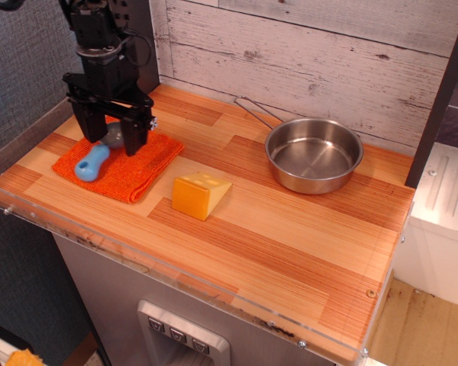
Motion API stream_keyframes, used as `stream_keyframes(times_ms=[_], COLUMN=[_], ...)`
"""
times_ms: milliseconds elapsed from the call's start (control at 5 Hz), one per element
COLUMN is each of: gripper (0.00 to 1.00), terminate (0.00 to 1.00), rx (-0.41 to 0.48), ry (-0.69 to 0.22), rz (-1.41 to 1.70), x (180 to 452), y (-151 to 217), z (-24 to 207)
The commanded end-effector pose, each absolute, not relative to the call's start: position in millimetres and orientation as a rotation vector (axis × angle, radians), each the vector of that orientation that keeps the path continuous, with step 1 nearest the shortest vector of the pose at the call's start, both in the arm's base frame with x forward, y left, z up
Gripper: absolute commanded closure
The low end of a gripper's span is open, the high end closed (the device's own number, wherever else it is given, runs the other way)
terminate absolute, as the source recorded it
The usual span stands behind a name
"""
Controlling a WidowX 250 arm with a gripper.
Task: Move the scoop and place it on the orange cloth.
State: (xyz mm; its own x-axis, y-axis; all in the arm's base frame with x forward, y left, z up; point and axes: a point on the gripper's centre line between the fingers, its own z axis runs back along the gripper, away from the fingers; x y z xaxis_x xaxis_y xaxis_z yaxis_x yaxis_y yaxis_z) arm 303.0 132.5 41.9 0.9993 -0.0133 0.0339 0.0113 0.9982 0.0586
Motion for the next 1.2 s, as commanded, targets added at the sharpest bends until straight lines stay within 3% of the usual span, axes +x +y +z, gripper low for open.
stream_keyframes(times_ms=[0, 400, 1000], gripper=[0.0, 0.0, 0.0], terminate=[0.0, 0.0, 0.0], rx=[0.063, -0.013, 0.001], ry=[-0.108, -0.107, -0.102], rz=[-0.051, -0.03, -0.057], x=[314.2, 319.6, 323.4], y=[91.0, 48.3, 24.0], z=[91.2, 93.5, 93.7])
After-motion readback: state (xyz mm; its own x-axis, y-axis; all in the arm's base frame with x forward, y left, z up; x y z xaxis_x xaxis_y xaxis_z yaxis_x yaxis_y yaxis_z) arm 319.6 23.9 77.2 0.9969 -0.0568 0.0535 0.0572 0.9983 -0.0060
